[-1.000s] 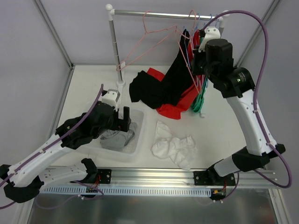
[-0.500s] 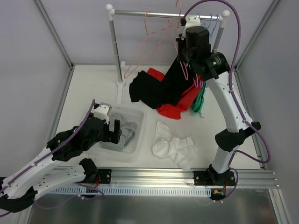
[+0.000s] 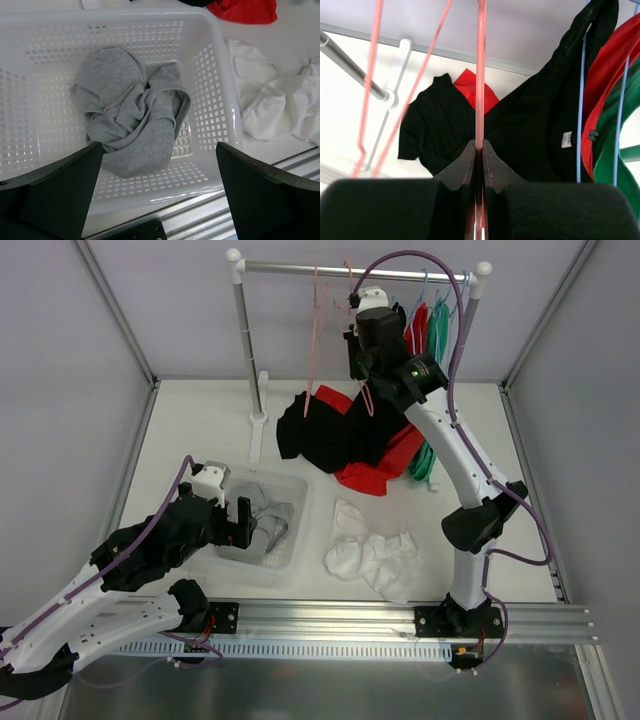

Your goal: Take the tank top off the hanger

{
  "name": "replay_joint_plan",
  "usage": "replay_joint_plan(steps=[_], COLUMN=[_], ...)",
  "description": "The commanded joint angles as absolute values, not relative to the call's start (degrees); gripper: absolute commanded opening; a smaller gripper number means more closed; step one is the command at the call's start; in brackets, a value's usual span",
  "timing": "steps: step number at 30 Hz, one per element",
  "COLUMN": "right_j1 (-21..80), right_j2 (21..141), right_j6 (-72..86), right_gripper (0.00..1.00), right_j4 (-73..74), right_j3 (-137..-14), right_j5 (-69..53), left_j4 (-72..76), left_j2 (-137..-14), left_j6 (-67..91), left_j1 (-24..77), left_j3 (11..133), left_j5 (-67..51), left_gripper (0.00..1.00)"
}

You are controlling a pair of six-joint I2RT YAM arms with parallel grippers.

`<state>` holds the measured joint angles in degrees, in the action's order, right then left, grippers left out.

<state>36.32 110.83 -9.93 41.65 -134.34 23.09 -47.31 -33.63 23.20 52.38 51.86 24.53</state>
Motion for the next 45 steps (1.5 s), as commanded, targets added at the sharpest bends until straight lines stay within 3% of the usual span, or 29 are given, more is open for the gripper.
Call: replay_joint_plan(steps=[1, 7, 10, 14, 22, 24, 26, 30, 35, 45], right_j1=[37.0, 37.0, 36.9, 36.9, 36.8, 36.8, 36.8, 36.7, 36.7, 36.7], right_j2=[109.9, 106.9, 105.3, 99.3, 81.5, 76.2, 67.4, 50.5, 32.7, 26.2], right_j6=[-7.4, -5.6, -5.0, -5.1, -7.4, -8.4, -8.8, -8.9, -6.8, -9.1], right_gripper=[0.00, 0.01, 0.27, 0.43, 0.64, 0.75, 0.98, 0.99, 1.00, 1.00], right_j4=[36.6, 35.1, 34.9, 34.9, 35.7, 36.0, 37.1, 39.5, 46.6, 56.2], right_j3=[-134.7, -130.3, -127.5, -122.7, -110.0, -103.6, -98.9, -82.8, -75.5, -76.0], right_j5=[25.2, 22.2, 20.7, 20.3, 18.7, 17.7, 15.8, 12.7, 14.8, 10.0], left_j4=[-46.6, -46.5, -46.3, -45.6, -37.6, -33.8, -30.8, -27.7, -26.2, -26.2], left_j2=[-33.7, -34.0, -33.6, -33.0, -38.1, -41.7, -48.7, -63.3, -86.1, -111.9], left_j6=[22.1, 22.1, 22.2, 22.5, 26.4, 27.2, 27.0, 24.3, 21.3, 22.3], left_j1=[51.8, 51.6, 51.2, 51.1, 51.2, 52.6, 55.2, 63.5, 66.4, 70.8], left_j3=[51.4, 51.5, 51.6, 52.7, 54.7, 55.1, 56.8, 62.8, 74.6, 84.5], left_j5=[25.5, 25.0, 24.2, 22.4, 13.8, 12.8, 15.3, 17.8, 11.0, 3.4], left_gripper=[0.99, 0.99, 0.99, 0.99, 0.99, 0.99, 0.99, 0.99, 0.99, 0.99])
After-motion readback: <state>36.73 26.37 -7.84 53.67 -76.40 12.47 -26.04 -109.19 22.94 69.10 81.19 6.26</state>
